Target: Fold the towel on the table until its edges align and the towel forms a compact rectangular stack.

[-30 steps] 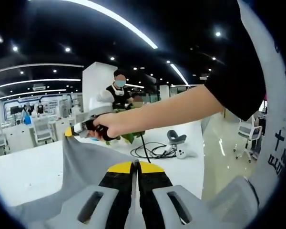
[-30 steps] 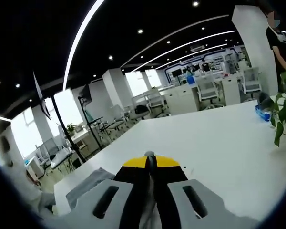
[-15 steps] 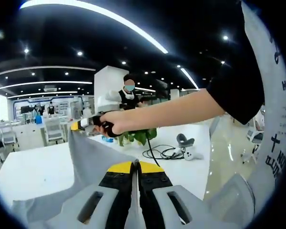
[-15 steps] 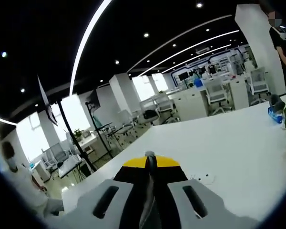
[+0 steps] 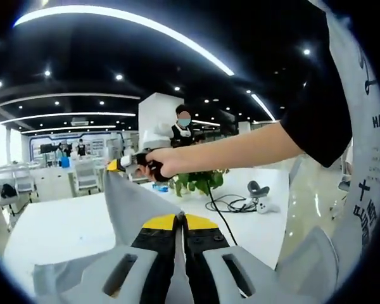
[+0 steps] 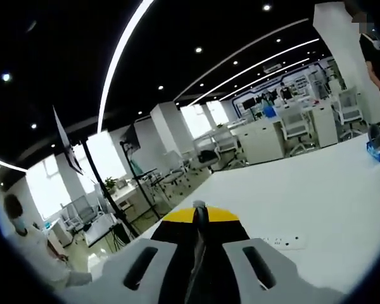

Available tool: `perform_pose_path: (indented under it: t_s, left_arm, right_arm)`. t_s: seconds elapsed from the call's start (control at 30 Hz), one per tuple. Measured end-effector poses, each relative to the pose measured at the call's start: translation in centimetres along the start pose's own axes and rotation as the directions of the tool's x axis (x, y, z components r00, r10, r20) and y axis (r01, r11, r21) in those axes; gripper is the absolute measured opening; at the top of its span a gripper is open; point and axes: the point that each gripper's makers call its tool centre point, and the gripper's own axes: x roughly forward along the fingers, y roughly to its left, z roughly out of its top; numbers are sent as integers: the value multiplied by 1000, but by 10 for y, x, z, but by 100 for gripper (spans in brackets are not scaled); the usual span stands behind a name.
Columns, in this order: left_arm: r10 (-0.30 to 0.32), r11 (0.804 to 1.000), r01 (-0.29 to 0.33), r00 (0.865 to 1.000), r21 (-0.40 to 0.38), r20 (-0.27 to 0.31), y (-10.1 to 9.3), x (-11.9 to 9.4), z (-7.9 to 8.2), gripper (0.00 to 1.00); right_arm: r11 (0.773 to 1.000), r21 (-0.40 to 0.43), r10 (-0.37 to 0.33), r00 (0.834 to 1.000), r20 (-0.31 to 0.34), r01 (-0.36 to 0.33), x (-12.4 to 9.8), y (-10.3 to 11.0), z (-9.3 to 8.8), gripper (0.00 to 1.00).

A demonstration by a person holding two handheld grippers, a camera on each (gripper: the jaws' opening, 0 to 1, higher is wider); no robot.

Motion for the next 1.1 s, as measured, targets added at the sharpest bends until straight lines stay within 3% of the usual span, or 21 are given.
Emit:
perform_pose_path:
  t_s: [0.63,1.1]
  left_arm:
    - [111,994,-111,994,-5,-24,45,-55,-6,3]
    - [233,972,-235,971,-26,-62,84,-98,-27,4]
  right_arm:
    - [997,53,54,999,7,-54,39,52,-10,2]
    - [995,56,85,996,-31,-84,66,79,-32,2]
